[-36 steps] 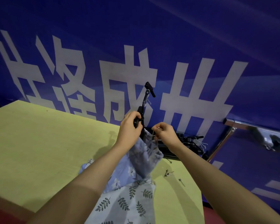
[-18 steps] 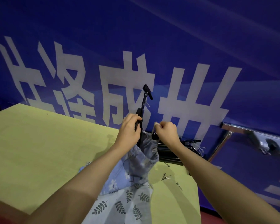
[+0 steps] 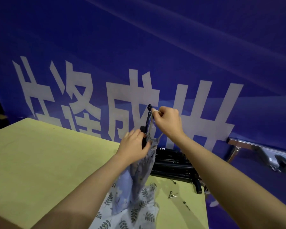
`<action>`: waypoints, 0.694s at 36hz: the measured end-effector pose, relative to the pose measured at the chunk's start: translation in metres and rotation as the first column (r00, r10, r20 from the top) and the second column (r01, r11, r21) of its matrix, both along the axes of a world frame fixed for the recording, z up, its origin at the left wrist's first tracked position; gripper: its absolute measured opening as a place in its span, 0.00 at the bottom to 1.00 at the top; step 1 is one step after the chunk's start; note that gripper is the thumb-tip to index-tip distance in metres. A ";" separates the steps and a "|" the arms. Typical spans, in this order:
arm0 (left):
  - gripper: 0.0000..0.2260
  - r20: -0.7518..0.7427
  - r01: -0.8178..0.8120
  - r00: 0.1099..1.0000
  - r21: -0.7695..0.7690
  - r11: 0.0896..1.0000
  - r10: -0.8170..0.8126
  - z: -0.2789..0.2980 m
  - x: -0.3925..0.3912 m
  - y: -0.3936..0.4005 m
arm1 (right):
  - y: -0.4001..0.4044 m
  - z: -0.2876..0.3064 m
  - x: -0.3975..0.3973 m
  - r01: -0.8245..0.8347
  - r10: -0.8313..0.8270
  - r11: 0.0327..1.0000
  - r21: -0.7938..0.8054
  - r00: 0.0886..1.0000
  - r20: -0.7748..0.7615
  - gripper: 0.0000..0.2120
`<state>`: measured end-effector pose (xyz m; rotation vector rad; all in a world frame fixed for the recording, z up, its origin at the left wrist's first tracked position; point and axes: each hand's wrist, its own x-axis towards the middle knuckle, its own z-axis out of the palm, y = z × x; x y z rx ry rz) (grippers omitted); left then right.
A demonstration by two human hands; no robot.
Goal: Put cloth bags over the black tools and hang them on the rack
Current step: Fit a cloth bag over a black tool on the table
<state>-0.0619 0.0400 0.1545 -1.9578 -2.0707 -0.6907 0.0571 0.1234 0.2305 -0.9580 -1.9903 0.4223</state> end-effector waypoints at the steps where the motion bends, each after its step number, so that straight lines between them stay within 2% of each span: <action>1: 0.19 0.001 -0.031 1.000 -0.002 1.000 0.031 0.002 0.000 0.001 | -0.003 0.001 0.000 0.003 -0.005 0.999 0.038 0.999 0.038 0.21; 4: 0.24 -0.039 -0.100 0.994 -0.032 0.995 0.098 0.015 0.003 0.007 | -0.009 0.003 -0.002 0.013 -0.020 0.995 0.101 0.997 0.071 0.21; 9: 0.27 -0.083 -0.169 0.983 -0.050 0.984 0.164 0.030 0.010 0.019 | -0.011 0.008 -0.006 -0.026 0.027 1.000 0.008 0.994 -0.102 0.23; 11: 0.27 0.002 -0.164 0.986 -0.086 0.983 0.164 0.032 0.011 0.021 | -0.013 0.010 -0.006 -0.065 0.061 0.998 -0.024 0.986 -0.153 0.23; 13: 0.27 0.160 -0.096 0.979 -0.178 0.979 0.125 0.032 0.012 0.021 | -0.013 0.009 -0.005 -0.107 0.090 0.992 -0.067 0.972 -0.215 0.23; 15: 0.28 0.241 -0.034 0.965 -0.267 0.963 0.100 0.033 0.012 0.020 | -0.012 0.008 -0.005 -0.131 0.094 0.984 -0.122 0.959 -0.267 0.23; 18: 0.28 0.114 -0.077 0.986 -0.313 0.947 0.118 0.033 0.011 0.015 | -0.012 0.009 -0.006 -0.162 0.099 0.973 -0.165 0.936 -0.336 0.23; 20: 0.28 0.016 -0.143 0.988 -0.318 0.937 0.156 0.032 0.010 0.013 | -0.013 0.010 -0.005 -0.151 0.107 0.982 -0.109 0.936 -0.335 0.23; 25: 0.30 -0.122 -0.287 0.958 -0.401 0.870 0.260 0.034 0.019 0.012 | -0.018 0.016 -0.003 -0.050 0.072 0.978 0.200 0.992 -0.101 0.21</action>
